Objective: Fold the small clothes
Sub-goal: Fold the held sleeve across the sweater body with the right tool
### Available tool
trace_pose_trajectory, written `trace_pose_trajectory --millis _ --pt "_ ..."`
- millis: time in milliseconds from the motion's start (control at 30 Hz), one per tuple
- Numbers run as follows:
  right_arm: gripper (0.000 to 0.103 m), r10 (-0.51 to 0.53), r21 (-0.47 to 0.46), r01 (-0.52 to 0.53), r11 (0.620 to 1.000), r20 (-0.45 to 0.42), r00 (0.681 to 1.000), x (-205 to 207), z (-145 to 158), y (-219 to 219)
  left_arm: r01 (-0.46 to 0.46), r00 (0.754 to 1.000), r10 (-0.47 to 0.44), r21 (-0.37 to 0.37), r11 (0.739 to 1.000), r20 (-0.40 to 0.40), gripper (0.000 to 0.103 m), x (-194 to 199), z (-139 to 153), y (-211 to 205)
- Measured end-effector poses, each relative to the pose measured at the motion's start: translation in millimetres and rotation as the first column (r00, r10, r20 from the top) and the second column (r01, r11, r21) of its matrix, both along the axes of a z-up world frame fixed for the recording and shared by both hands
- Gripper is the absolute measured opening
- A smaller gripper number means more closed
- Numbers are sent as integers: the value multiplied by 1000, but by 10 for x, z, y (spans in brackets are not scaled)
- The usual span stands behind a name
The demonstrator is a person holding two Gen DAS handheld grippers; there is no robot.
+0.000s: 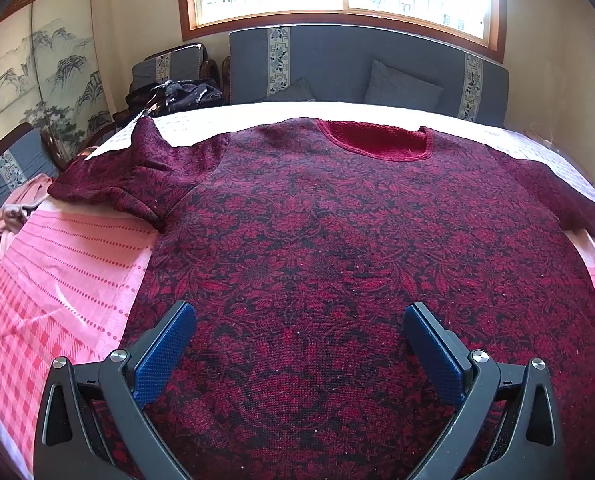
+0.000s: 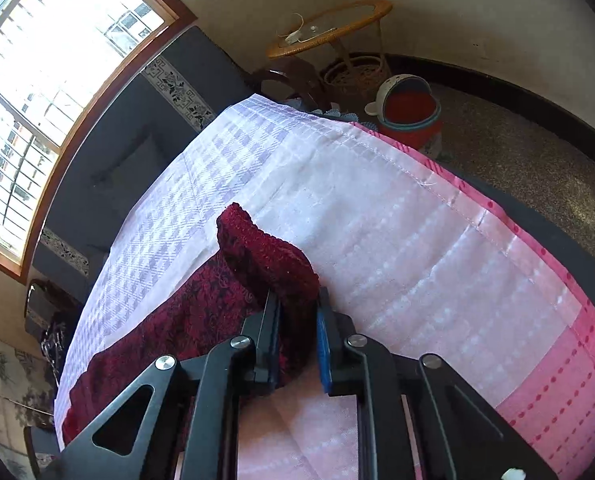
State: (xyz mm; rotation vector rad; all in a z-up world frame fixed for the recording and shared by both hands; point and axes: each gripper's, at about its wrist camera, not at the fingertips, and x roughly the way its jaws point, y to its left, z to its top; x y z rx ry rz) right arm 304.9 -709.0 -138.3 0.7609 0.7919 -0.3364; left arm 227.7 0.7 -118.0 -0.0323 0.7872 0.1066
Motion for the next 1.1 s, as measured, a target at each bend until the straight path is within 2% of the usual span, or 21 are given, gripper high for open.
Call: trace_pose_trajectory --millis 200,333,433,600,800,967,1100 --pt "14 127 -28 -125 992 146 981 -33 625 743 -6 1000 7 -32 999 22 103 -32 28 58" --pt "15 277 -11 -282 959 241 930 124 1021 1629 -14 997 18 -56 998 72 103 -136 143 133" --pt "15 390 0 -405 914 273 880 312 1136 2436 -19 997 25 -83 996 75 103 -201 253 245" --pt "14 527 52 -558 828 270 806 586 953 3779 -26 996 36 -116 993 80 103 -335 388 542" --pt "14 615 138 -644 752 205 762 769 456 5070 -52 995 60 -95 994 79 103 -447 421 927" --pt "14 662 128 -678 724 149 735 789 212 5790 -78 995 83 -96 992 51 103 -458 338 1209" --pt "14 678 108 -688 717 117 725 806 124 6090 -102 993 108 -122 987 43 103 -455 295 1400"
